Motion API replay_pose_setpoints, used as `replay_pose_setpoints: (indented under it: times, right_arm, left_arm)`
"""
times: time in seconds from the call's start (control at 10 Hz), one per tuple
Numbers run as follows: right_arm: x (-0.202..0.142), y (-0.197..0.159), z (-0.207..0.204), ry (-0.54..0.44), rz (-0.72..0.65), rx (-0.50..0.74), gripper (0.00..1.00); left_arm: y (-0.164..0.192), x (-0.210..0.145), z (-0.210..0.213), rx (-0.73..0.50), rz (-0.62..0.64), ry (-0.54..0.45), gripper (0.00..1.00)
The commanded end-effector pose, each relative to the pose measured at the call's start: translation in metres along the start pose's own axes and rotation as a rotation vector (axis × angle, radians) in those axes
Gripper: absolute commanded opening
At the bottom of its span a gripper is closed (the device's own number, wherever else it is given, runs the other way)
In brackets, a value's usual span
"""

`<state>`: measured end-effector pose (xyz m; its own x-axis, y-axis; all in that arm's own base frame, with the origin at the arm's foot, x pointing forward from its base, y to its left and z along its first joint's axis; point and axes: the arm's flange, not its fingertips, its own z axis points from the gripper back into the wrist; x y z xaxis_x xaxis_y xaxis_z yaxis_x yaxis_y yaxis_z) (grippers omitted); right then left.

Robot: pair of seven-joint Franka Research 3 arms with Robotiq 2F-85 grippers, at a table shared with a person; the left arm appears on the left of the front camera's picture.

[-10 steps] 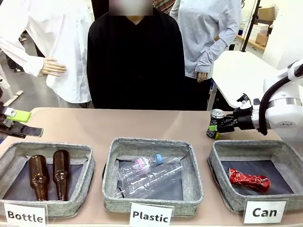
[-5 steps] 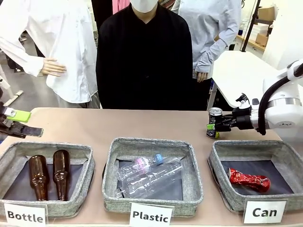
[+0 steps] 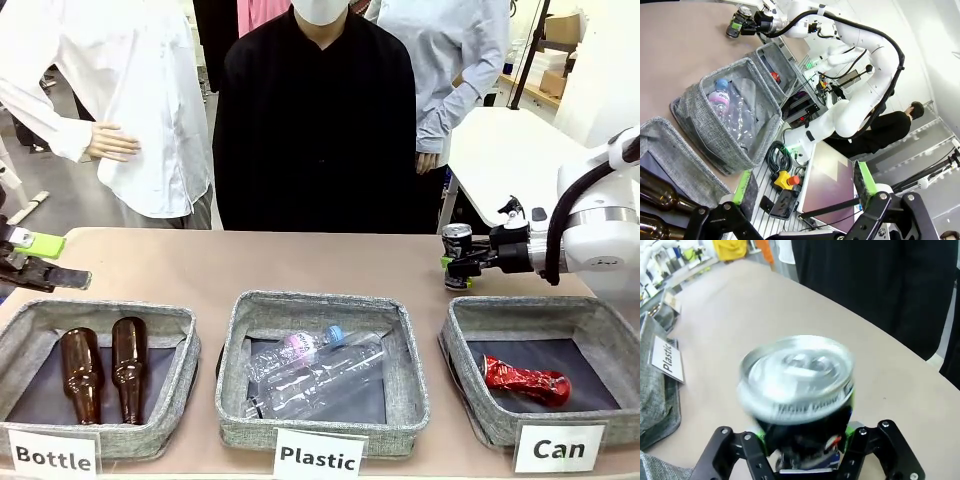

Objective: Sort the can waste into the basket.
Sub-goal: Pick up the can waste from the table and place it in the right Fabric basket.

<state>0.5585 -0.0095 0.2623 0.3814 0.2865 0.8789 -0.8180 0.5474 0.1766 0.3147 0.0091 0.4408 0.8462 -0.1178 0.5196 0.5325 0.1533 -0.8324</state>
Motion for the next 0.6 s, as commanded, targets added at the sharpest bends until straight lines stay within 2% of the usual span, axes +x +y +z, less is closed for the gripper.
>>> replay_pose_setpoints:
  times: [0.0,0.1,0.3,0.5]
  right_arm:
    - [0.007,-0.002,0.002,-0.022,0.022,-0.003,0.0]
    - [0.016,0.007,0.011,-0.024,0.005,-0.039,0.0]
    - [0.054,0.055,0.042,-0.034,0.066,-0.098,0.0]
    - [0.085,0.108,0.064,0.084,0.132,-0.096,0.0]
  left_arm:
    - [-0.003,-0.002,0.0,-0.006,0.01,0.004,1.0]
    - [-0.003,-0.002,0.0,-0.006,0.01,0.004,1.0]
    - [-0.003,-0.002,0.0,-0.006,0.01,0.004,1.0]
    - [-0.003,-0.002,0.0,-0.006,0.01,0.004,1.0]
